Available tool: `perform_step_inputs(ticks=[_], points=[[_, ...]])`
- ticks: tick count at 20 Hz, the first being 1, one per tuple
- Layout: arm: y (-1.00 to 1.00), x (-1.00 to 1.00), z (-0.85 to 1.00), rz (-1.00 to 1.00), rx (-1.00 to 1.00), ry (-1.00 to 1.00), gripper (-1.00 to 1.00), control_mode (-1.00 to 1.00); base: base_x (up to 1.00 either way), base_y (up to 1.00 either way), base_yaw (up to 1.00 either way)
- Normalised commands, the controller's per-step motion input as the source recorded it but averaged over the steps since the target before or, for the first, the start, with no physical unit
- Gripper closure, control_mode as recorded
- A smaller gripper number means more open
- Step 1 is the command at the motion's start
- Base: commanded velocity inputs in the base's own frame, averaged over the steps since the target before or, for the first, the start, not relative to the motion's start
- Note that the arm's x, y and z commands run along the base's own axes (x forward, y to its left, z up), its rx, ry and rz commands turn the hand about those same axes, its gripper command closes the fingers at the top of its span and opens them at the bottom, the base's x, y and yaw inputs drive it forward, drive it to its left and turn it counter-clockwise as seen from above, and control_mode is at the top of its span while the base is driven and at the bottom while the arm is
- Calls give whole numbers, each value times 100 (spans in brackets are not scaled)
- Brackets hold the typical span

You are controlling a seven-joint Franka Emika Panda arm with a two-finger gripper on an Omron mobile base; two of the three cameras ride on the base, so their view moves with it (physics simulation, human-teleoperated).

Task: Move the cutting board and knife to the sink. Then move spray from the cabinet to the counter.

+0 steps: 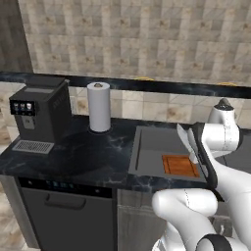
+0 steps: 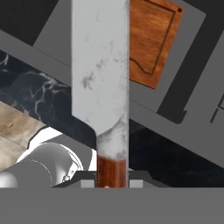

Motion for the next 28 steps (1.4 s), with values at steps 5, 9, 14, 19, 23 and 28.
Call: perform_step_inputs(ticks=[5, 9, 14, 19, 23, 28], points=[[0, 7, 0, 0, 0, 1, 100, -100, 9, 0, 0], [0, 54, -4, 5, 2, 13, 100, -100, 0, 0, 0], [0, 74, -6, 7, 6, 20, 100, -100, 0, 0, 0], [-3, 80, -10, 10, 8, 22, 100, -100, 0, 0, 0], [-13, 81, -14, 11, 10, 21, 100, -100, 0, 0, 0], [-26, 71, -19, 16, 16, 13, 100, -100, 0, 0, 0]])
